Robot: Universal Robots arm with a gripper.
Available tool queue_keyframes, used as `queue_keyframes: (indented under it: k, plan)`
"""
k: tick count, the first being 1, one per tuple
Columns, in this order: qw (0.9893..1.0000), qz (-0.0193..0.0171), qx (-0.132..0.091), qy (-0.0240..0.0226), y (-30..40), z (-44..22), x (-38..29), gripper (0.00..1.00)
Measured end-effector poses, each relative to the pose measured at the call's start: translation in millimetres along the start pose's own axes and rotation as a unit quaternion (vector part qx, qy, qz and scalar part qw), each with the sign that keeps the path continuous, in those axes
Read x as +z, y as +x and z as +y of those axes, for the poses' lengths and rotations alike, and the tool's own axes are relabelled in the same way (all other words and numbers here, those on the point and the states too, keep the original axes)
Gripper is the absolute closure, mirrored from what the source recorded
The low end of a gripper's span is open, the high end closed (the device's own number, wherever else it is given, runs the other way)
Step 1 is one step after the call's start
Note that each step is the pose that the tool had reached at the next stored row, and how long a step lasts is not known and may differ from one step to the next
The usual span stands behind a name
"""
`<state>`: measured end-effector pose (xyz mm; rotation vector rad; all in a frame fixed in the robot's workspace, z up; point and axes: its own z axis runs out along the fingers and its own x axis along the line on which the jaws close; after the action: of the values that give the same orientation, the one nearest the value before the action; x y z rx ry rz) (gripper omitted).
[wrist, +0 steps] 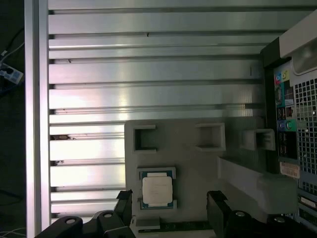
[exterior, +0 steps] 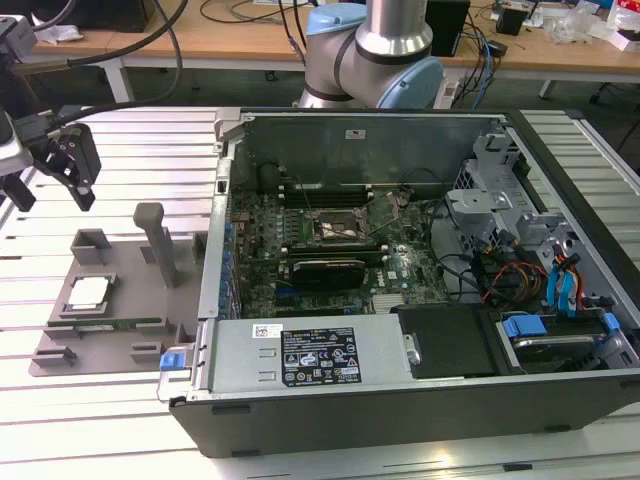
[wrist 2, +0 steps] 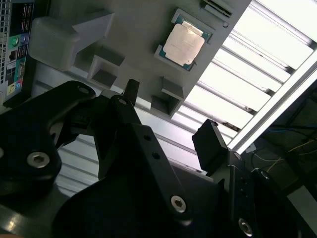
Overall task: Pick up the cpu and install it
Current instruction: 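Pick up the cpu and move it towards the insertion slot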
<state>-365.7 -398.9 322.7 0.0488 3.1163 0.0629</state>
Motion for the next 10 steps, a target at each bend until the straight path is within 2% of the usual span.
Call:
queue_keyframes:
  k: [4,9,10]
  plan:
    - [1.0,0.0,0.0,0.0,0.1,-0.1,2.0,0.29]
    - [1.0,0.0,0.0,0.0004,0.2,-0.4,9.0,0.29]
    - [1.0,-0.0002,0.0,0.0062,0.3,-0.4,10.7,0.29]
